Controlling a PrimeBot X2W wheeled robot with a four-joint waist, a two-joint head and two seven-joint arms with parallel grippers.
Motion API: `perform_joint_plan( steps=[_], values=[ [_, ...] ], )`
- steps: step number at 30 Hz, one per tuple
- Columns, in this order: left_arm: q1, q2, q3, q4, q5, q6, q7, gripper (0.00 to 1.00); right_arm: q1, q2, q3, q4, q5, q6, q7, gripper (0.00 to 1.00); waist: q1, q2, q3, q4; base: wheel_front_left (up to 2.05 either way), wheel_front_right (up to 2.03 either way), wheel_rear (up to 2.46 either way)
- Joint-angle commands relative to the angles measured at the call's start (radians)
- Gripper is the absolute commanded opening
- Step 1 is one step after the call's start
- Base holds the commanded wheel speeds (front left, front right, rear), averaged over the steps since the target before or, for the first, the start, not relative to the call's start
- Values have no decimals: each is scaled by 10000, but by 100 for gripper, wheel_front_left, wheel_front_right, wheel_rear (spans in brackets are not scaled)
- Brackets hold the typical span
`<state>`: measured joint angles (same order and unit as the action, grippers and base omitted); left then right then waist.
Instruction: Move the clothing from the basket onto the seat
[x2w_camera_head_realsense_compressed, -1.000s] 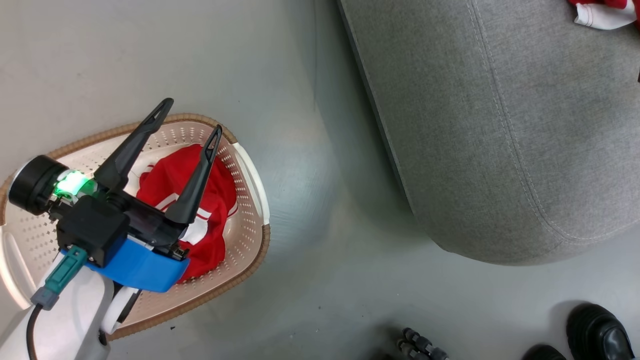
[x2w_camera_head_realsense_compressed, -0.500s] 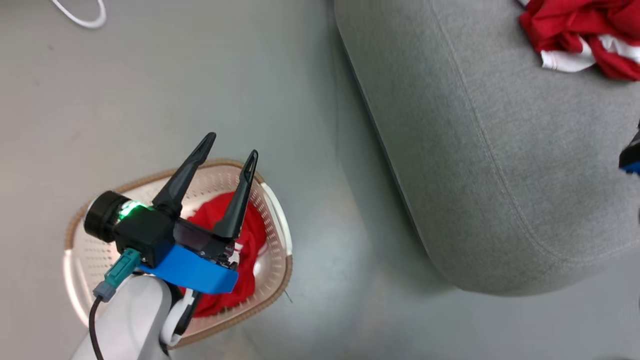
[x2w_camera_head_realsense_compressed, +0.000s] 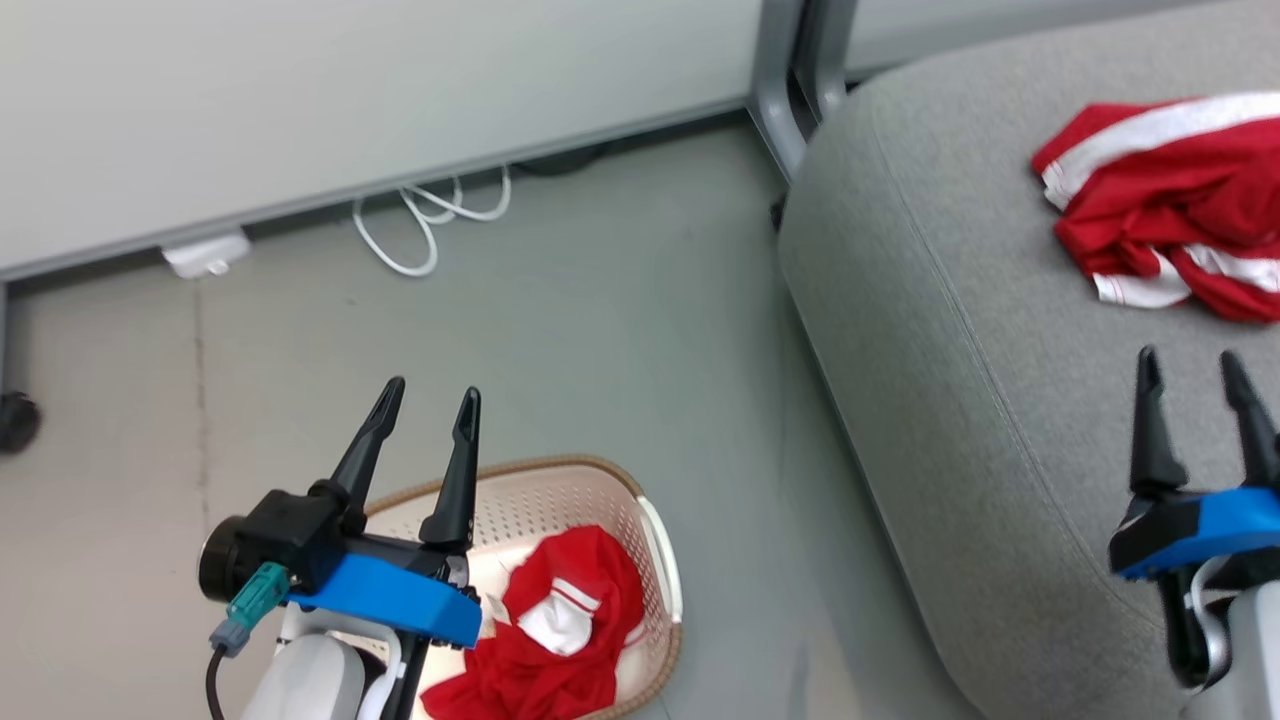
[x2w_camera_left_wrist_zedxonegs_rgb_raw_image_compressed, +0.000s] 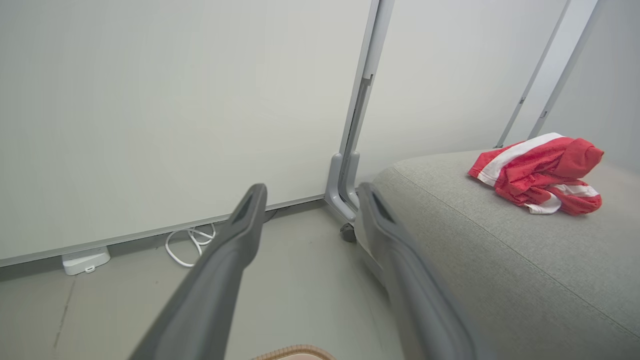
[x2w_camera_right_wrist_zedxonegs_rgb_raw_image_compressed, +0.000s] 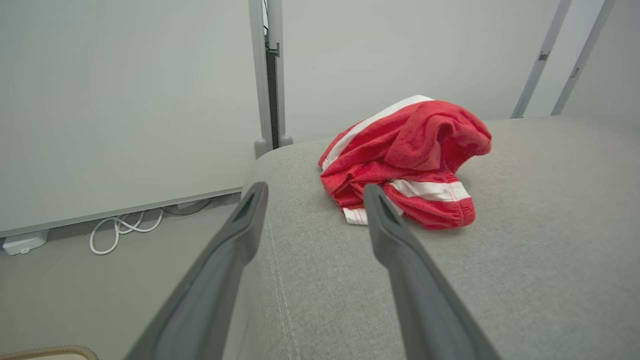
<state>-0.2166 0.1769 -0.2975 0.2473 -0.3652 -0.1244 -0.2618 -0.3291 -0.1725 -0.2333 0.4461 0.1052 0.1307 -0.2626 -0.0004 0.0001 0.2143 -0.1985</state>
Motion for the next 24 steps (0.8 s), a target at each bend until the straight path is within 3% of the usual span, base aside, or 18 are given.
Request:
perform_joint_plan(
  steps=[1,12,24],
  values=[
    [201,-102,162,91,56,-88,-45,100,321,99,136,-189,-28,1,-22,100,4,-1,-887,694,0,0,0],
    [1152,-293,1039,565,134,-67,-46,100,2064,707,787,-1629,-476,1,318,100,4,-1,-2060,1713,0,0,0],
    [1728,-279,1940,905,135,-69,-47,100,3148,1120,1473,-2984,-566,1,972,100,4,-1,-2448,2405,0,0,0]
  ],
)
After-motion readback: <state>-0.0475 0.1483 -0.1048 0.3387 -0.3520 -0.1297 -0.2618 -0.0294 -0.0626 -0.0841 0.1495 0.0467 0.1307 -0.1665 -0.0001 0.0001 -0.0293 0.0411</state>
